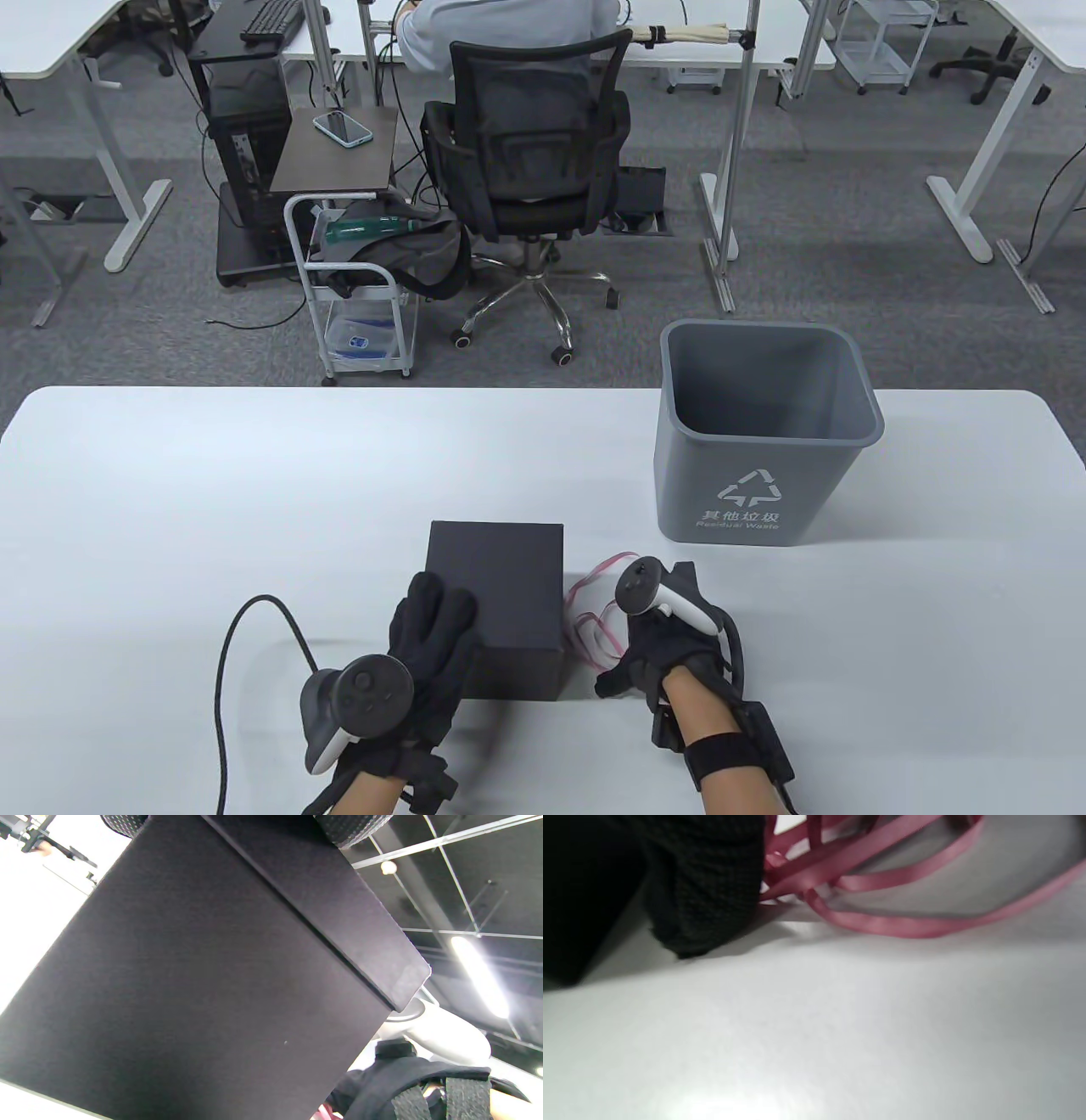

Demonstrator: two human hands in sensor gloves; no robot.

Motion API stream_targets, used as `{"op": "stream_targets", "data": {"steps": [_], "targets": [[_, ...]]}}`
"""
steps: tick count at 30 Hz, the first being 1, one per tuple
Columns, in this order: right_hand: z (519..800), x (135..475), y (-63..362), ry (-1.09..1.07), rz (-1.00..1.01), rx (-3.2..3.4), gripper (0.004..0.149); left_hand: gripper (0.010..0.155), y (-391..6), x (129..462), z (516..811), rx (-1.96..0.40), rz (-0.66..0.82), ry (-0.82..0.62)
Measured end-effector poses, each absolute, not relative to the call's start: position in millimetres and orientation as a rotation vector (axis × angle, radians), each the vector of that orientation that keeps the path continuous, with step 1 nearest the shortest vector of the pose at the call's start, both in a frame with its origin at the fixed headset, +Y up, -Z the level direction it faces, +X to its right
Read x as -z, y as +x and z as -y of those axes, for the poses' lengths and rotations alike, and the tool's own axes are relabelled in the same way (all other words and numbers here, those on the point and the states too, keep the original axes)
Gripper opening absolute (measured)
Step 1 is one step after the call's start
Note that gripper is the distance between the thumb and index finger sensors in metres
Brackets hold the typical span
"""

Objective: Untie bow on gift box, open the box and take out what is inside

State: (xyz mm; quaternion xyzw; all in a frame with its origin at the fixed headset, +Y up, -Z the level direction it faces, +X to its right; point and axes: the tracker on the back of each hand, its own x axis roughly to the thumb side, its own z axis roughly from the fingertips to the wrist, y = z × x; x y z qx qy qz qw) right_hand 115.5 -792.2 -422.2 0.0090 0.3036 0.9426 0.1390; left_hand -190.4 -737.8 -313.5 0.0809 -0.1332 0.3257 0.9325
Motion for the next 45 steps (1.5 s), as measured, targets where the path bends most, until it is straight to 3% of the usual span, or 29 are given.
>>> {"op": "stream_targets", "data": {"steps": [3, 9, 14, 18, 22, 33, 40, 45], "targets": [[784, 425, 119, 0.037, -0.645, -2.756, 0.109, 0.058, -190, 314, 738, -0.667, 0.272, 0.164], [778, 420, 115, 0.08, -0.308, -2.777, 0.052, 0.058, -191, 314, 737, -0.674, 0.276, 0.155], [777, 404, 108, 0.169, -0.087, -2.858, 0.032, 0.062, -197, 315, 736, -0.701, 0.272, 0.224], [769, 399, 118, 0.16, -0.091, -2.833, 0.033, 0.065, -201, 315, 737, -0.69, 0.24, 0.249], [740, 394, 129, 0.152, -0.014, -2.761, 0.034, 0.07, -203, 317, 740, -0.708, 0.228, 0.233], [581, 390, 150, 0.173, 0.396, -2.697, 0.035, 0.071, -203, 320, 744, -0.725, 0.224, 0.214], [480, 413, 167, 0.033, 0.68, -2.572, 0.035, 0.071, -201, 318, 739, -0.618, 0.208, 0.187], [448, 440, 188, -0.137, 0.833, -2.512, 0.035, 0.071, -200, 318, 738, -0.601, 0.205, 0.18]]}}
